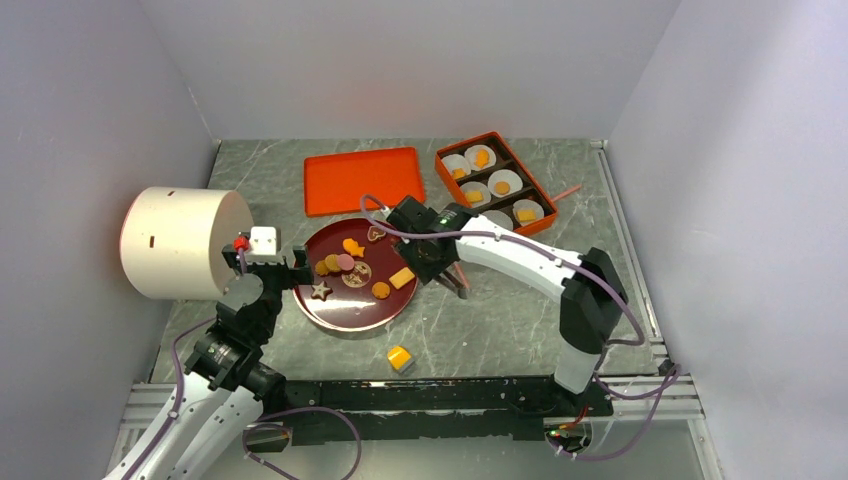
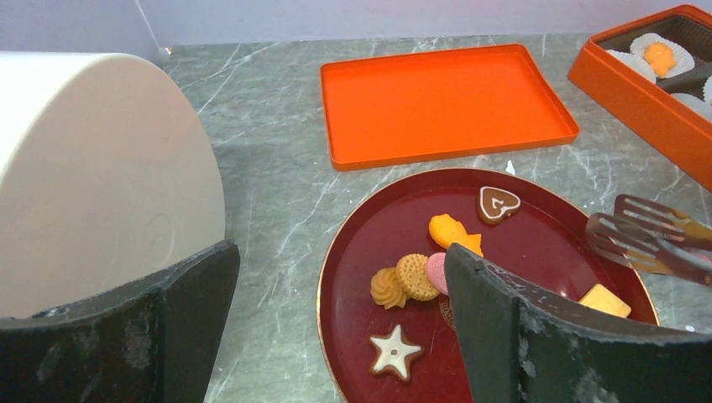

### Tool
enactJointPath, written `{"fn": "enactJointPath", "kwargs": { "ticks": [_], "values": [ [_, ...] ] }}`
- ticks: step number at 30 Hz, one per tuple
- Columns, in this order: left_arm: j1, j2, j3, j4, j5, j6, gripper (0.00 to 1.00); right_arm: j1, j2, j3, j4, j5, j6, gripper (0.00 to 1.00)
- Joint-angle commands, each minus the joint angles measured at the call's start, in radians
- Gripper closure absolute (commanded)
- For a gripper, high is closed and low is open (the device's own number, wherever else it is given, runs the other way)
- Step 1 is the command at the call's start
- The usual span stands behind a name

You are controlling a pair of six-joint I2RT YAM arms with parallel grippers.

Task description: Pack the cookies

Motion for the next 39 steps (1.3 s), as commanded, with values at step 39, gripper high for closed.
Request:
{"fn": "enactJointPath", "kwargs": {
  "ticks": [39],
  "values": [
    [-0.002, -0.028, 0.008, 0.031, -0.001, -0.013, 0.04, 0.078, 0.23, 0.244, 0.097, -0.02, -0.004, 0.51]
  ]
}}
